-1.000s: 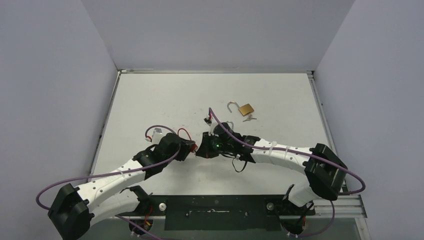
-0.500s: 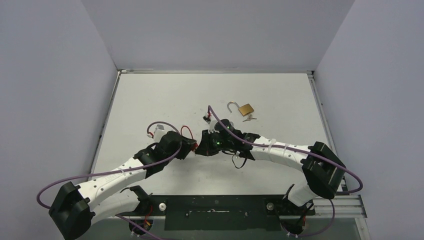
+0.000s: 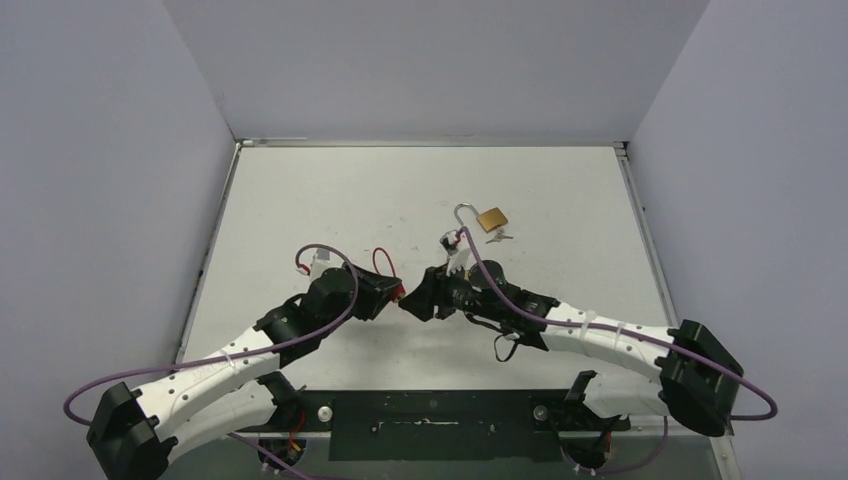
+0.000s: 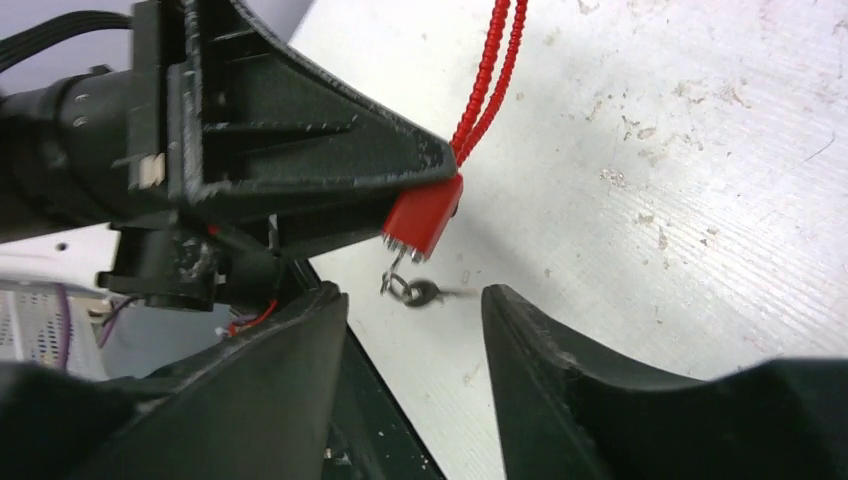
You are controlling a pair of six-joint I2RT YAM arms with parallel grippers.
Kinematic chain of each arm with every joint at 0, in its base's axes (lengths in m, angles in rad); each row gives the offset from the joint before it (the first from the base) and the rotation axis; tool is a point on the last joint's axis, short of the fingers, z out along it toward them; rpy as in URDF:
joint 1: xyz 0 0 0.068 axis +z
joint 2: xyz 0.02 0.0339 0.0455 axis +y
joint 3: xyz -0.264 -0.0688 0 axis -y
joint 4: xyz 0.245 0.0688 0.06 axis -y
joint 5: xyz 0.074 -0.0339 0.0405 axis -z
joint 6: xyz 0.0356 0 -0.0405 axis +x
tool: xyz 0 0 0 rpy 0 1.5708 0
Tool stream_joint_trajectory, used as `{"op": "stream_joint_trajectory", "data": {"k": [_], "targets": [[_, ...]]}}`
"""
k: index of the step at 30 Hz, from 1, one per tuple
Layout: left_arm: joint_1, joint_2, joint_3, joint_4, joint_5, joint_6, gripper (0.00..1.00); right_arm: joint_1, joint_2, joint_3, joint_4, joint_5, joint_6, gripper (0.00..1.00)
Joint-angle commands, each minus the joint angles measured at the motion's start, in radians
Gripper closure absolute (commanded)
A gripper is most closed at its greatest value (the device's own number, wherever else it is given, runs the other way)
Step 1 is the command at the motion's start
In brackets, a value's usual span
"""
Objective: Unlock with the key
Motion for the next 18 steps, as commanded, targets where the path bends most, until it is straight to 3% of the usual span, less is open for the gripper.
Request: {"op": "stream_joint_trajectory", "data": {"k": [1, 6, 10, 18], "targets": [[-0.007, -0.027, 0.012, 0.109, -0.011, 0.044, 1.00, -0.004, -0.161, -0.129, 0.203, 0.040, 0.021, 0.43], [-0.010, -0.011, 0.045, 0.146, -0.039, 0.144, 1.00, -0.002, -0.219, -0.194, 0.281, 0.041, 0.025, 0.39], [-0.018, -0.003, 0.070, 0.110, -0.090, 0.181, 1.00, -0.002, -0.193, -0.170, 0.284, 0.057, 0.020, 0.43], [-0.080, 0.065, 0.217, -0.190, -0.434, 0.140, 1.00, -0.001, -0.105, -0.130, 0.330, 0.141, 0.020, 0.51]]}}
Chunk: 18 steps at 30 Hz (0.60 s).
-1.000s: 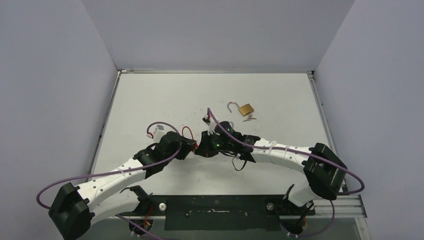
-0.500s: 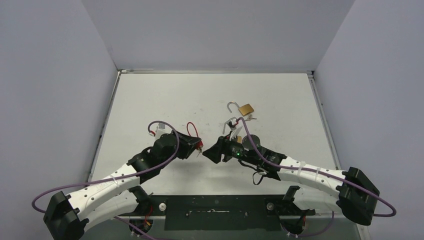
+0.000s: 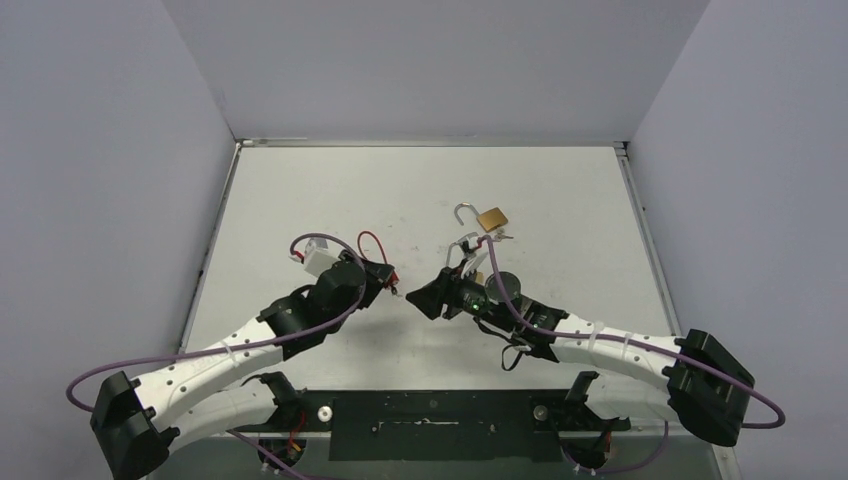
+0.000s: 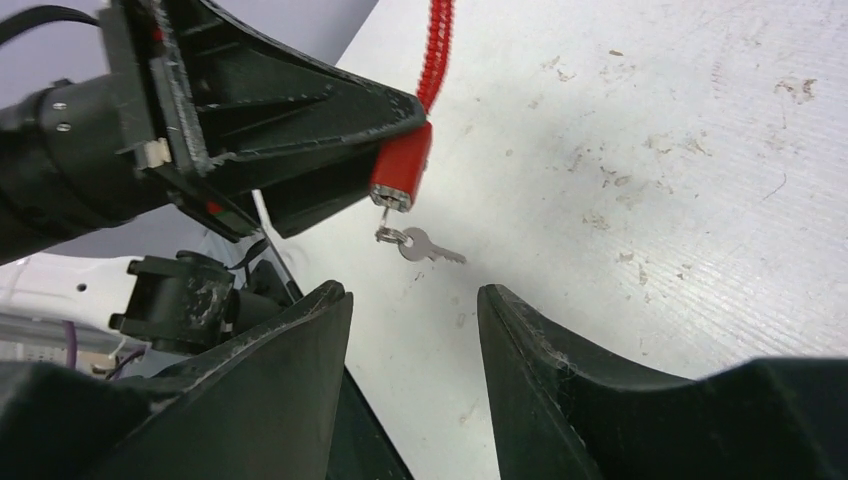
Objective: Unlock with the key
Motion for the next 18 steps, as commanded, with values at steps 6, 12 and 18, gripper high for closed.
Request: {"op": "stream_joint_trajectory", "data": {"k": [6, 12, 18], "targets": [[-0.027, 0.073, 0.182, -0.171, -0.298, 0.043, 1.00, 0.000, 0.116, 0.076, 0.205, 0.034, -0.018, 0.53], [-0.026, 0.048, 0.184, -0.128, -0.318, 0.127, 1.00, 0.006, 0.173, 0.065, 0.354, 0.011, -0.006, 0.52], [-0.024, 0.008, 0.170, -0.071, -0.272, 0.188, 1.00, 0.016, 0.247, 0.114, 0.412, -0.040, -0.013, 0.56]]}}
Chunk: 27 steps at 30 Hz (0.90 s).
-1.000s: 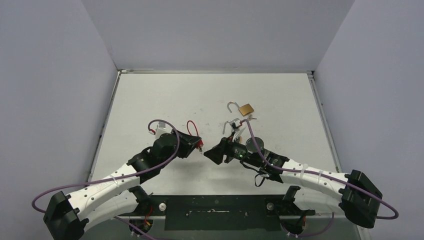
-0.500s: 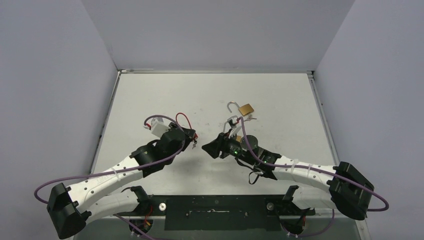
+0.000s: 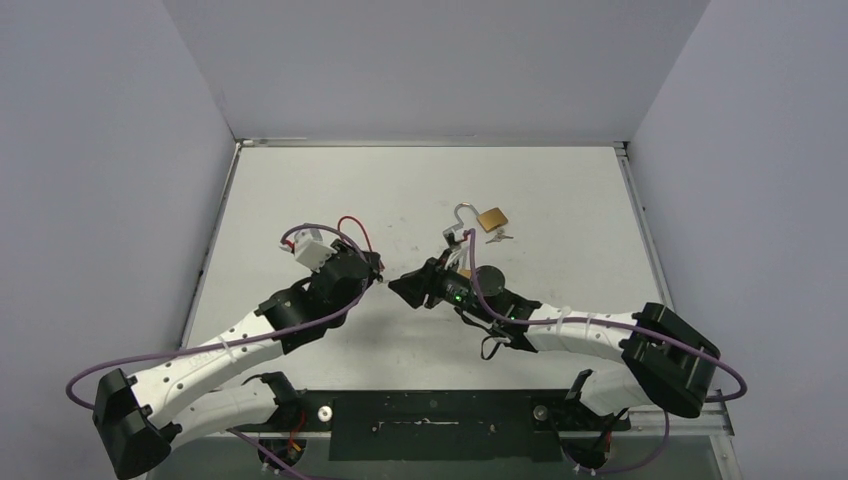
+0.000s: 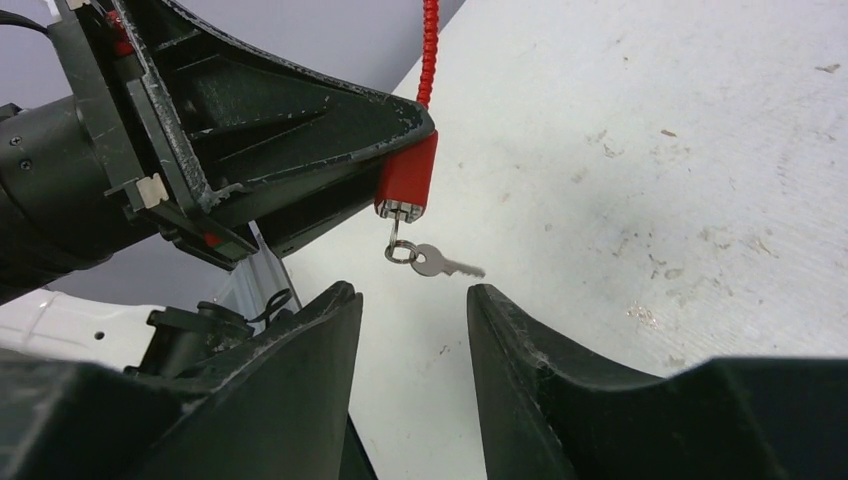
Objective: Unlock with the key
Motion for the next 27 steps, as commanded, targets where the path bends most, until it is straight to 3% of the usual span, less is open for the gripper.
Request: {"op": "stream_joint_trajectory", "data": {"k": [1, 7, 17, 25, 27], "targets": [[0.000, -0.053, 0.035, 0.076, -0.001, 0.067, 1.00, 0.013, 0.037, 0.073, 0.130, -0.042, -0.012, 0.58], [0.002, -0.089, 0.027, 0.066, 0.008, 0.063, 1.00, 0.015, 0.070, 0.103, 0.144, -0.050, -0.014, 0.72], [0.003, -0.131, 0.012, 0.060, 0.042, 0.043, 1.00, 0.017, 0.116, 0.156, 0.126, -0.059, -0.001, 0.72], [0.005, -0.141, -0.001, 0.069, 0.057, 0.017, 1.00, 0.022, 0.124, 0.174, 0.089, -0.064, 0.004, 1.00], [0.005, -0.138, -0.001, 0.076, 0.069, 0.014, 1.00, 0.022, 0.126, 0.182, 0.074, -0.058, 0.006, 1.00]]}}
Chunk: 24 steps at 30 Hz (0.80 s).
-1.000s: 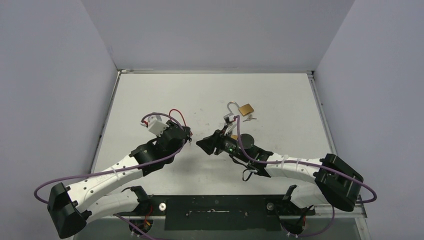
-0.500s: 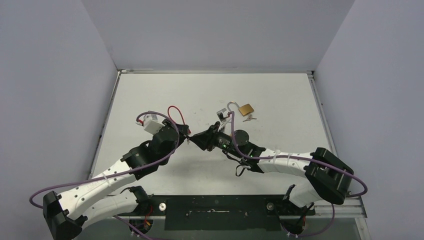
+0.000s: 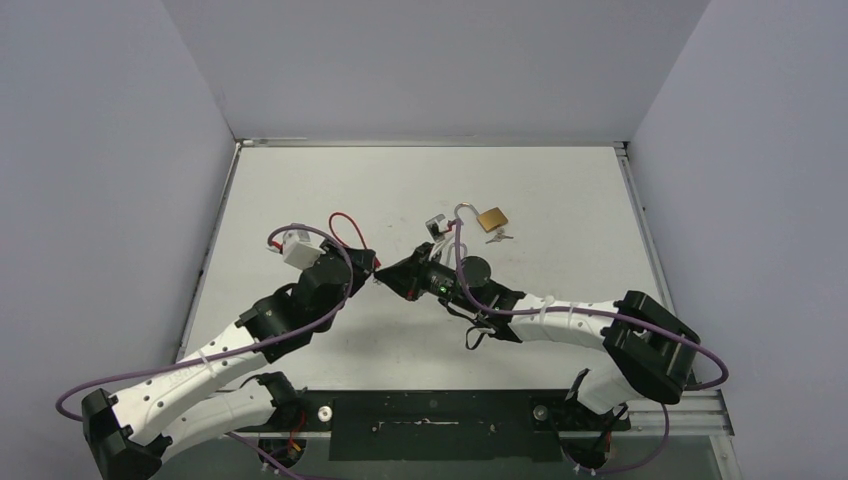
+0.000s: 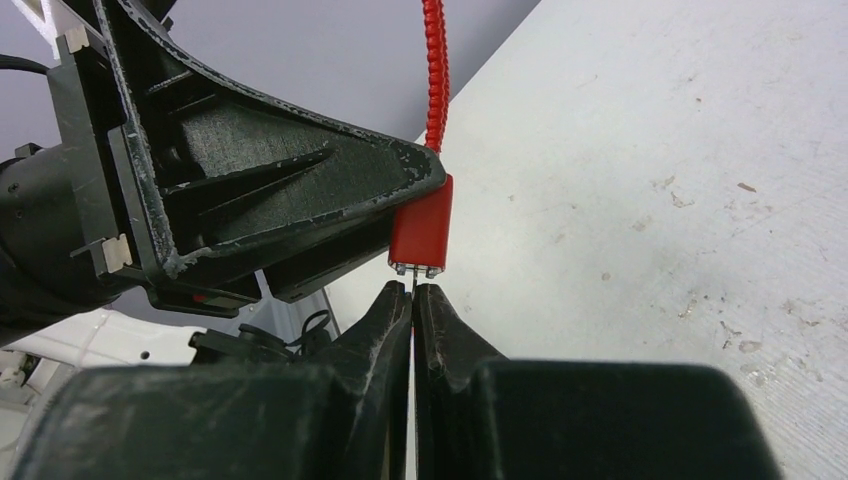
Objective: Unlock with the key
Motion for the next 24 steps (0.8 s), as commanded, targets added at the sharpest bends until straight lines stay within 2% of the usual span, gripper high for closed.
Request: {"op": "stream_joint_trajectory", "data": {"k": [1, 9, 14, 17, 21, 24], "targets": [[0.001, -0.013, 0.010, 0.062, 0.039, -0.031, 1.00, 0.004, 0.009, 0.058, -0.003, 0.008, -0.002, 1.00], [0.001, -0.011, 0.012, 0.102, 0.165, -0.074, 1.00, 0.004, 0.051, 0.123, -0.058, 0.113, 0.083, 1.00], [0.001, -0.019, -0.040, 0.188, 0.322, -0.125, 1.00, -0.016, 0.088, 0.180, -0.059, 0.117, 0.137, 1.00], [0.001, -0.019, -0.058, 0.222, 0.376, -0.137, 1.00, -0.071, 0.108, 0.162, 0.054, 0.026, 0.262, 1.00], [0.002, -0.052, -0.094, 0.295, 0.380, -0.131, 1.00, -0.131, 0.104, 0.079, 0.252, -0.072, 0.460, 1.00], [0.004, -0.077, -0.140, 0.413, 0.385, -0.124, 1.00, -0.165, 0.097, 0.019, 0.387, -0.111, 0.599, 1.00]]}}
